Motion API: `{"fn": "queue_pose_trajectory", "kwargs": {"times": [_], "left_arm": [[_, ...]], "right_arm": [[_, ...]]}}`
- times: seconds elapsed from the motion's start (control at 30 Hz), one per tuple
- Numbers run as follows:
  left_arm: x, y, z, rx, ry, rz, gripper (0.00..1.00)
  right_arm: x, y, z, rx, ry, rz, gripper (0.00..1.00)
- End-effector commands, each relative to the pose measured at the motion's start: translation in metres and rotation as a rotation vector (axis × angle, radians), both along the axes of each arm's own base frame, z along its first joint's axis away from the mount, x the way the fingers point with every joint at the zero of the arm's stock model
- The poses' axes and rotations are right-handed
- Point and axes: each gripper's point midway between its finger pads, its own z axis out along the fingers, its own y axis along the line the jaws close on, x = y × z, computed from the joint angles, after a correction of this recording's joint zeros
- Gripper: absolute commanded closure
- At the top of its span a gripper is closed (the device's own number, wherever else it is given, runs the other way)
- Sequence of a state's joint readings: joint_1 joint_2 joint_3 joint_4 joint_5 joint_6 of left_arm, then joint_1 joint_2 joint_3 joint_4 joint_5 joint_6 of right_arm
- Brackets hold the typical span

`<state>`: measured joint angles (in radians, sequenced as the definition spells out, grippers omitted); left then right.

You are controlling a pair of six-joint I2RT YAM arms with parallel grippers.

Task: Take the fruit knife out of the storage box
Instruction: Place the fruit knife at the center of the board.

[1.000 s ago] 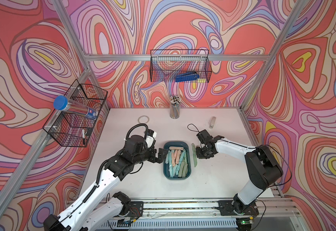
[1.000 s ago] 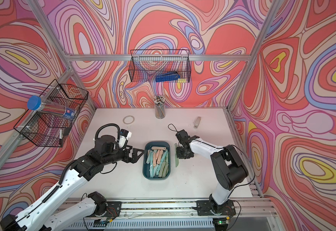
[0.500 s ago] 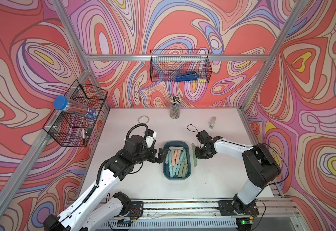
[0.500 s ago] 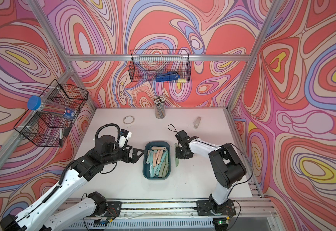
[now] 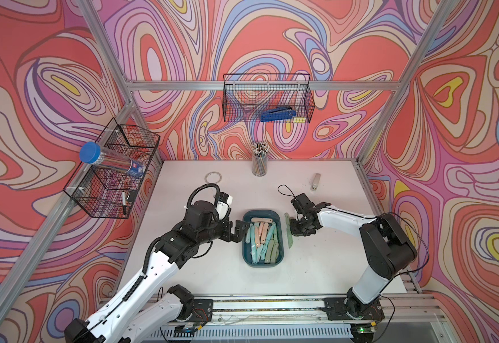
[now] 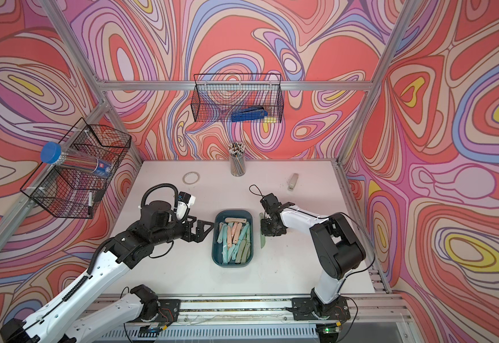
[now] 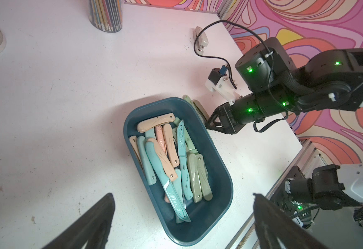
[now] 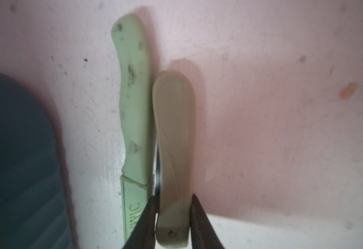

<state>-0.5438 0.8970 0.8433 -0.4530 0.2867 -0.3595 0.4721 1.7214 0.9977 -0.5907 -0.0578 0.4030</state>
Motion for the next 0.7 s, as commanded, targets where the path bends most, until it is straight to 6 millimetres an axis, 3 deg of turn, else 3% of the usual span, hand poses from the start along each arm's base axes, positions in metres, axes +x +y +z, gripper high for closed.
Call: {"fn": "queue_pose_trajectory", "kwargs": {"times": [0.0, 0.37, 0.5, 0.67], "left_arm": [[-0.001, 0.001, 0.001, 0.005, -0.009, -0.002, 0.00], [-0.001, 0.000, 0.000, 0.008, -0.006, -0.003, 0.00], [0.000, 0.000, -0.001, 0.010, -0.006, -0.002, 0.00], [-0.001, -0.002, -0.005, 0.016, 0.011, -0.015, 0.00]], "right_arm": [[0.001, -0.004, 0.004, -0.011, -0.008, -0.015, 0.70], [0.000, -0.004, 0.009, -0.008, -0.014, -0.015, 0.68], [0.003, -0.004, 0.020, 0.002, -0.039, -0.019, 0.67], [0.008, 0.000, 0.040, 0.032, -0.096, -0.014, 0.57]]}}
